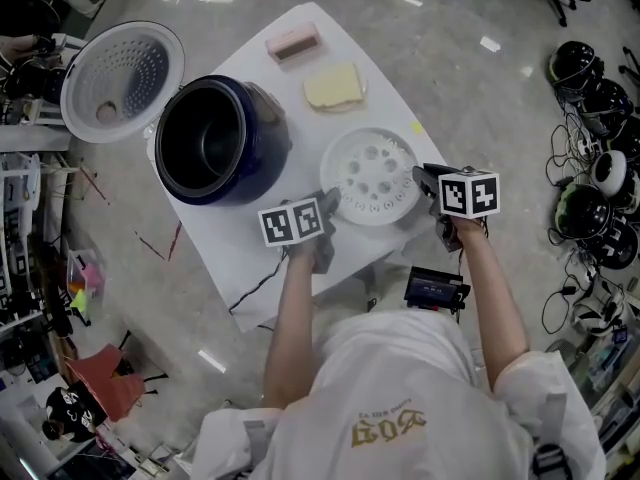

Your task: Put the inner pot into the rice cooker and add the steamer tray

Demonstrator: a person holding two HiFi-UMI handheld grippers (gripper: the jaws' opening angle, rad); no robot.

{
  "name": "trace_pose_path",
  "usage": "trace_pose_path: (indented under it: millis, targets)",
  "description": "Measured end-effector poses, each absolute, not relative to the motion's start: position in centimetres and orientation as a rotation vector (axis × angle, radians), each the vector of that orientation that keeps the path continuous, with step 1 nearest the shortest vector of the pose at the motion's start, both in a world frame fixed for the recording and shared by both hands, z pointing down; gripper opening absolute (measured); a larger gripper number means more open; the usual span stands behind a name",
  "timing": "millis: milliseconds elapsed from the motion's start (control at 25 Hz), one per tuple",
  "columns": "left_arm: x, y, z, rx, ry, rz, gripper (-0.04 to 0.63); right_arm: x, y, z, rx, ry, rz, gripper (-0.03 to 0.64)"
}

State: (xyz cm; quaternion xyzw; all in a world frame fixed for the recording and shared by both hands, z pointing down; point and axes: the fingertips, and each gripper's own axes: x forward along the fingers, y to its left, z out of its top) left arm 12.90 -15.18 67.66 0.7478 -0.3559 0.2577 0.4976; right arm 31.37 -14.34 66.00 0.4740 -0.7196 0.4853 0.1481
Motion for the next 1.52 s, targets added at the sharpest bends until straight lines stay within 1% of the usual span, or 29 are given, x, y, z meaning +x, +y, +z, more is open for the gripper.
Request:
trace_pose_path:
  millis: [640,840,1000,1320,1520]
  targets:
    - [10.7,-16.8,60.5,1.896,-0.889,0.475,0.092,29.3,-17.0,58.3,1.371,-2.249,1.385,0.048]
    - [10.6,-18.2,57.0,1.89,-0.868,0.299,0.091,29.4,-18.4,55.3,1.363,-2.336,1.378,0.048]
    - [9.3,-20.0,54.3,1.918,-0.876,0.226,0.089,28.2,-20.4,51.9,1.359,-2.429,1.36,0.048]
    - [7.8,-21.3,51.4,1.943,-0.881,0.211,0.094,26.7,-23.0,48.9,1.332,-2.497,1.311,0.047]
    - [7.0,-21.5,49.7,1.947,-0.883,0.151,0.094,25.9,-23.9,47.3,1.31,-2.541,1.271,0.046]
